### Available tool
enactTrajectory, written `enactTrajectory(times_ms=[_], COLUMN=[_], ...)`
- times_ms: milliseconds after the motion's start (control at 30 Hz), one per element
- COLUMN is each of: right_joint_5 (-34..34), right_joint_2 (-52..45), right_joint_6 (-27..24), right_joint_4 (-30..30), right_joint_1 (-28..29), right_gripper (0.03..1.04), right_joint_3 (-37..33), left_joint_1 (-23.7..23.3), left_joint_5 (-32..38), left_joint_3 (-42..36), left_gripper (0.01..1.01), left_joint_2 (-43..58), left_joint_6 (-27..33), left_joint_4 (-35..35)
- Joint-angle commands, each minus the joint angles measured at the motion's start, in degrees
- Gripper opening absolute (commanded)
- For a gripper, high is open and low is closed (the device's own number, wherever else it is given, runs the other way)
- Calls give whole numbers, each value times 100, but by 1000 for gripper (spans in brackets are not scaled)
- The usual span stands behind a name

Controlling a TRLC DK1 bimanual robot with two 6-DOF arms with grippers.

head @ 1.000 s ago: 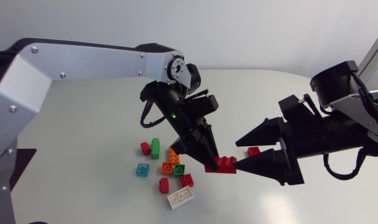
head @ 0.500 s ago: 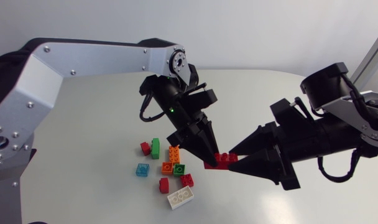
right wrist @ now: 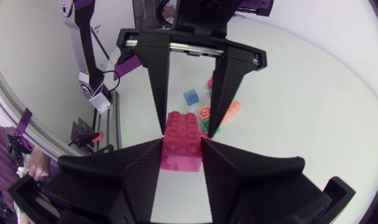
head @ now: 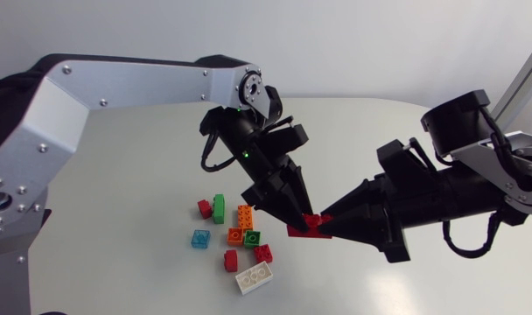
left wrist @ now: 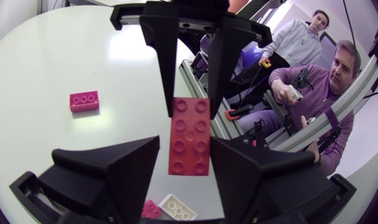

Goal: Sort duplo bricks by size, large to the right and small to the left

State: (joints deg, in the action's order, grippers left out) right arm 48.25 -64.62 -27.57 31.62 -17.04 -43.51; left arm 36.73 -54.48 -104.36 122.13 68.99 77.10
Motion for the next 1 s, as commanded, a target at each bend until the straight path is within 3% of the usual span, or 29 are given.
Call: enactTrajectory(times_ms=[0,133,233,300,400,600,733,967], right_joint_5=[282,387,264,-61,-861,-2865,-3507,-4051], right_joint_2=[125,134,169,116,195,257,28,-1246], right_joint_6=[85,-530,-750,-723,-583,-143,-46,-64], right_joint_4=[143,591,574,292,-542,-2485,-2951,-3232], right_joint_1=[25,895,1546,2029,2442,2222,2214,2099], right_gripper=[184,187,190,193,195,198,198,213], right_joint_3=[255,202,246,334,765,1846,1951,1942], left_joint_1=[-175,-667,-1071,-1238,-1309,-1379,-1309,-1168], left_joint_5=[-186,-168,104,693,1607,2811,3409,3980], left_joint_3=[3,21,372,970,1945,3149,3606,3756], left_gripper=[998,998,998,998,997,987,987,982], left_joint_2=[-312,-585,-796,-1033,-1402,-1543,-1560,-1420], left_joint_6=[-351,-852,-1933,-2628,-3014,-3498,-3876,-4438], left_joint_4=[-424,-784,-1830,-2779,-3764,-4898,-5513,-5574])
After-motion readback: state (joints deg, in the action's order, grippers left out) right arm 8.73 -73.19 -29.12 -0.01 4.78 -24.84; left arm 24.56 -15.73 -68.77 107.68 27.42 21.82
